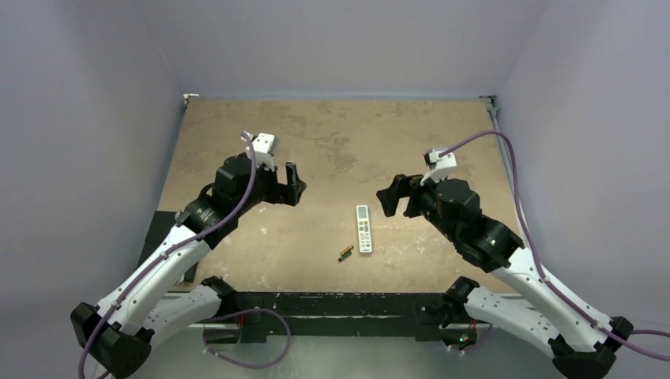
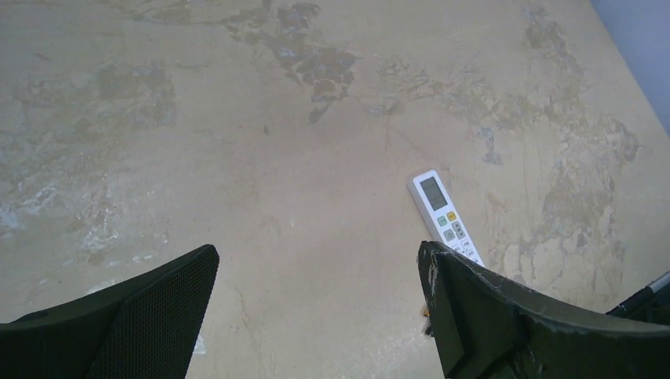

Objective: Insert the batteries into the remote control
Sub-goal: Pick up the remote control from the center of the board.

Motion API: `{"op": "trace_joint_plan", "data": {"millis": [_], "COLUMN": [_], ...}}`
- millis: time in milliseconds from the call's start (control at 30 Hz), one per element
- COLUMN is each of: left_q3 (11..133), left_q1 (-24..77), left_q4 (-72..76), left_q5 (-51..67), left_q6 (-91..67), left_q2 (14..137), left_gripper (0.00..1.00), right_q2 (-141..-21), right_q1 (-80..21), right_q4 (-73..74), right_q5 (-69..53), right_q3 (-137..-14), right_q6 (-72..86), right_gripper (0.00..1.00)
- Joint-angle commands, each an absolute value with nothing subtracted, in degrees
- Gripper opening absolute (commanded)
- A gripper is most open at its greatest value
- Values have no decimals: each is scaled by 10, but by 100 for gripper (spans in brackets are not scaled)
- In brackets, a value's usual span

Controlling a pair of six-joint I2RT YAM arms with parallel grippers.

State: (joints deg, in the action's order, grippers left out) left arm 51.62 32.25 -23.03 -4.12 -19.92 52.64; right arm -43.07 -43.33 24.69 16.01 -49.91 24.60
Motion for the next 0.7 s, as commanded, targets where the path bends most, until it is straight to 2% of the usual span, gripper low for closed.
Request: {"op": "trace_joint_plan", "data": {"millis": [0,367,667], "left_q3": [510,500,497], "left_q1": [320,320,320], "left_q4": [-216,-222,-226], "left_q5": [-3,4,2], "left_q6": [-188,-189,-188], "left_q2": [527,516,505], "left_gripper": [99,99,99], "right_q2": [-428,-417,-456], "right_q1": [-433,-433,-433], "right_q4": [260,285,304], "right_q5": [175,180,187], "right_q3": [-522,-511,-500], "right_q6": [248,249,247], "right_gripper": [99,99,96]}}
